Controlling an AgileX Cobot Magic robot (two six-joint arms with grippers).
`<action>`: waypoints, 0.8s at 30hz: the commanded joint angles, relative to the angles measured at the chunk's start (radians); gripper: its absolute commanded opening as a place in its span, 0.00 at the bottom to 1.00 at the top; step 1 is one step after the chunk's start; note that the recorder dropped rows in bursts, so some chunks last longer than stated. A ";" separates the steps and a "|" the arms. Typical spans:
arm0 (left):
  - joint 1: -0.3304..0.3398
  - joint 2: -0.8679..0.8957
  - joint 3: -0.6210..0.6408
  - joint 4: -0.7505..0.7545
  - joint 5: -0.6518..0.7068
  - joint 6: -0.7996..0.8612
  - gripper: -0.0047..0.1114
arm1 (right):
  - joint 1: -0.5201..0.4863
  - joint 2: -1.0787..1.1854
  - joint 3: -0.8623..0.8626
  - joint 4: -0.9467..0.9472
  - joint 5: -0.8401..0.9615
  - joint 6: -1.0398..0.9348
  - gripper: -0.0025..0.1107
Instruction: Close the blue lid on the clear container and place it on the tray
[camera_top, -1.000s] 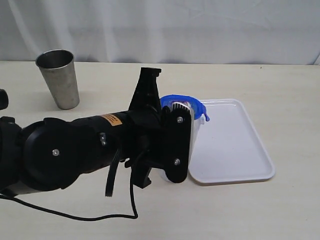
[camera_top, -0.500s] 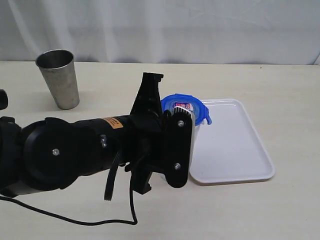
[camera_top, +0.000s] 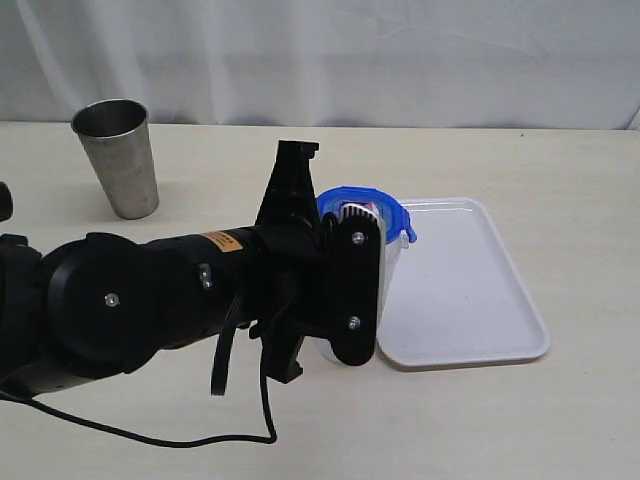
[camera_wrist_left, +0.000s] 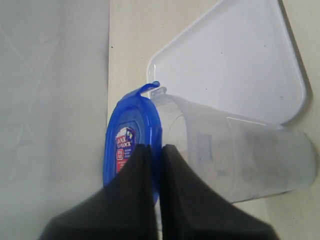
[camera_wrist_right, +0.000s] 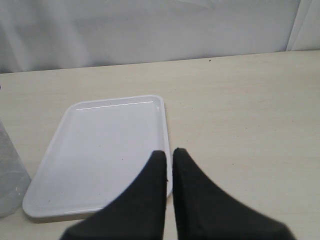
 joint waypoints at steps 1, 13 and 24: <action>-0.001 -0.004 0.003 -0.042 0.000 0.000 0.04 | -0.004 -0.005 0.002 0.005 -0.003 -0.002 0.06; -0.001 -0.023 0.003 -0.092 0.023 0.028 0.04 | -0.004 -0.005 0.002 0.005 -0.003 -0.002 0.06; -0.001 -0.054 0.003 -0.097 0.096 0.028 0.04 | -0.004 -0.005 0.002 0.005 -0.003 -0.002 0.06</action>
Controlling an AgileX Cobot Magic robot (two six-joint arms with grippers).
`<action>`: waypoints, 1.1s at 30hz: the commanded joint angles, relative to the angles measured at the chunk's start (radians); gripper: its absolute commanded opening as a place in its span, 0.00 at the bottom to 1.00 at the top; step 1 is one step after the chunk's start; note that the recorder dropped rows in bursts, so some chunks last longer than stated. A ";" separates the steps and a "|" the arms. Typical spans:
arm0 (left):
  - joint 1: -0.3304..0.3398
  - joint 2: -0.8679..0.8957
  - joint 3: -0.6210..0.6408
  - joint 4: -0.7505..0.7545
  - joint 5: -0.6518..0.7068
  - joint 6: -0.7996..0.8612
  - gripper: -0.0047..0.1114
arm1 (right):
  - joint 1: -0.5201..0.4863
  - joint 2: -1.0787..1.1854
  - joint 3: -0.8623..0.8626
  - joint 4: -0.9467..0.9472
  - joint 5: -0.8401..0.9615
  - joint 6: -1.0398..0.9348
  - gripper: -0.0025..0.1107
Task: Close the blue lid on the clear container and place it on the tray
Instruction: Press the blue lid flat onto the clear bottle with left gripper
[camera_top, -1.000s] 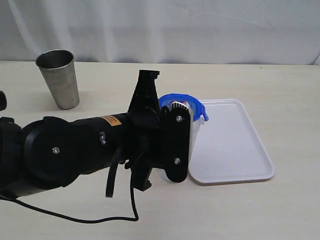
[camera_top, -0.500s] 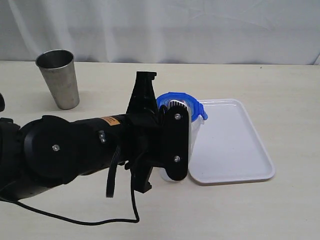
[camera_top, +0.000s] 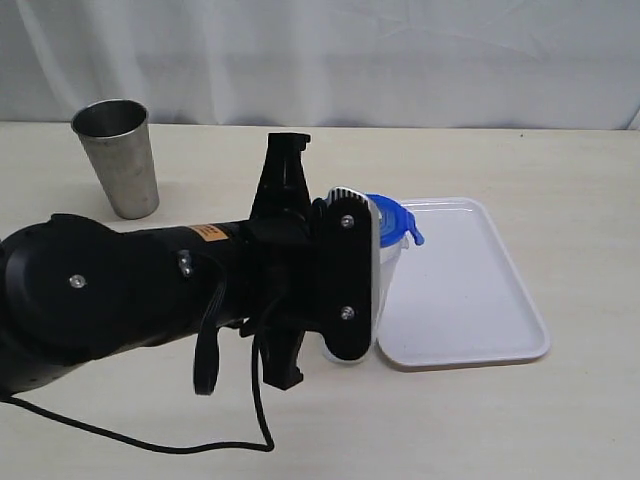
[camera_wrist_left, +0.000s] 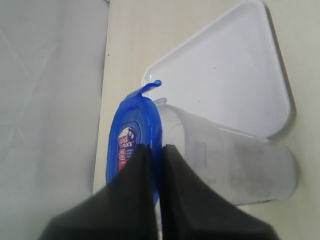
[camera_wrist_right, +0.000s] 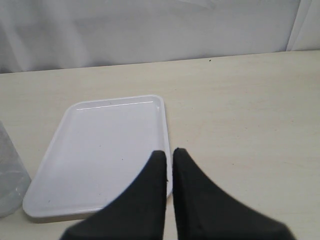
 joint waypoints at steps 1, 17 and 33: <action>-0.001 -0.005 0.003 -0.016 0.033 0.002 0.04 | -0.004 -0.005 0.002 0.005 -0.003 -0.002 0.06; -0.001 -0.005 0.003 -0.044 -0.007 0.002 0.04 | -0.004 -0.005 0.002 0.005 -0.003 -0.002 0.06; -0.001 -0.007 0.083 -0.030 -0.084 0.045 0.04 | -0.004 -0.005 0.002 0.005 -0.003 -0.002 0.06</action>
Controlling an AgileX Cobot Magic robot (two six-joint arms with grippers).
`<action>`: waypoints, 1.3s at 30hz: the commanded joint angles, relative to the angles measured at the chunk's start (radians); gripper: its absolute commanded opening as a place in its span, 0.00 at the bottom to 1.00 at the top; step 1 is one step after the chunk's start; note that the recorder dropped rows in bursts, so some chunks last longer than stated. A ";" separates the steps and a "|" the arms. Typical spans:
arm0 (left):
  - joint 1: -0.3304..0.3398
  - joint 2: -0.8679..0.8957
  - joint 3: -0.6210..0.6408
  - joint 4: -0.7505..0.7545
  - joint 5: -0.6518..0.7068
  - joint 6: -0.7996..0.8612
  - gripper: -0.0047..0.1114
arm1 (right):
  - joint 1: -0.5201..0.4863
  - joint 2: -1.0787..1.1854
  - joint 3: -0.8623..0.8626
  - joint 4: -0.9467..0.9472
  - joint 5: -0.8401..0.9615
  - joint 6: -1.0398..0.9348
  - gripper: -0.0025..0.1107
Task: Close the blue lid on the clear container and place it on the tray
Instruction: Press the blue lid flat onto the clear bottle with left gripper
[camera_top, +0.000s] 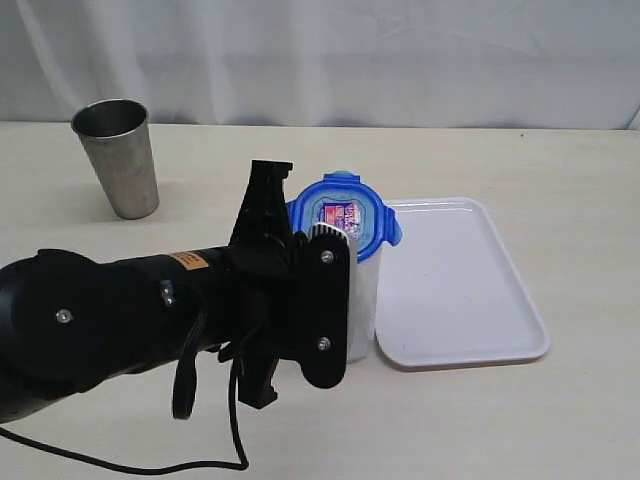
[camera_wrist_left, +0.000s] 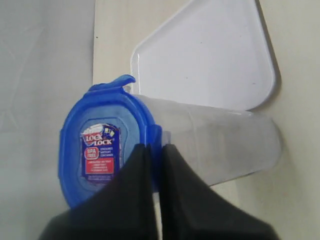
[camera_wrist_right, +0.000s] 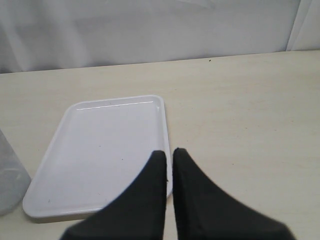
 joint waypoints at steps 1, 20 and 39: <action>-0.001 0.001 0.011 -0.002 -0.033 0.007 0.04 | -0.004 -0.005 0.002 0.005 -0.003 -0.002 0.06; -0.001 0.001 -0.004 0.068 -0.030 -0.051 0.04 | -0.004 -0.005 0.002 0.005 -0.003 -0.002 0.06; -0.001 0.003 -0.047 0.058 0.049 -0.103 0.25 | -0.004 -0.005 0.002 0.005 -0.003 -0.002 0.06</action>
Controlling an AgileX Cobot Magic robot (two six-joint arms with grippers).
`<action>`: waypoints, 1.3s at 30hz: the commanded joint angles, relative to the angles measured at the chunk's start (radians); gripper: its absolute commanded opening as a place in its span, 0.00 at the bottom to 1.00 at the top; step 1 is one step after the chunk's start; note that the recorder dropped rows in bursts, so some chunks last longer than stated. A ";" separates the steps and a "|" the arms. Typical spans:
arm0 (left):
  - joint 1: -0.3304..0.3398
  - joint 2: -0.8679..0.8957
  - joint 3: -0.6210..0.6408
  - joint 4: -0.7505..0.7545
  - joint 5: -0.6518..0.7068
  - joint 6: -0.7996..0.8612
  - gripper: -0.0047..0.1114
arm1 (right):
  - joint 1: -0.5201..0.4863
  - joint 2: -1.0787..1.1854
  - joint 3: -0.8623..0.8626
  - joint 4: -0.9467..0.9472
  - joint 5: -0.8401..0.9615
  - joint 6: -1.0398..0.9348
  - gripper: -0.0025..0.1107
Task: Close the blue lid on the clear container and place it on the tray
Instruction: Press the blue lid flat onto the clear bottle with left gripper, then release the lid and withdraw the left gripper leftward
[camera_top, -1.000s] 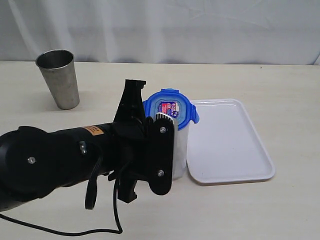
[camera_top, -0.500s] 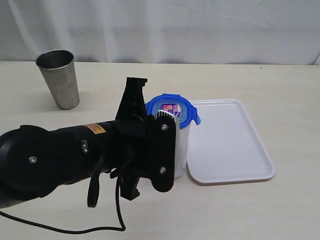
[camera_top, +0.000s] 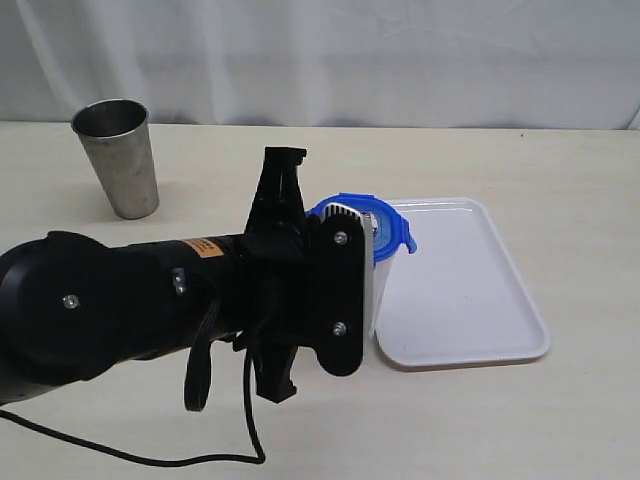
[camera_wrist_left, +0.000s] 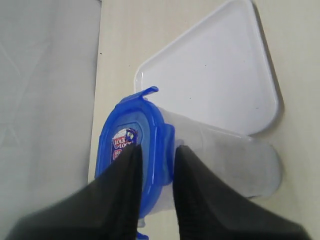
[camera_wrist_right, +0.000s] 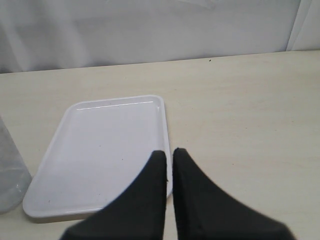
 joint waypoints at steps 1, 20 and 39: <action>-0.001 0.003 -0.007 -0.014 0.005 -0.013 0.25 | -0.004 -0.005 0.002 0.005 -0.003 -0.002 0.06; -0.001 -0.047 -0.007 -0.204 0.027 -0.013 0.60 | -0.004 -0.005 0.002 0.005 -0.003 -0.002 0.06; 0.088 -0.173 0.082 -0.361 -0.251 -0.171 0.27 | -0.004 -0.005 0.002 0.005 -0.003 -0.002 0.06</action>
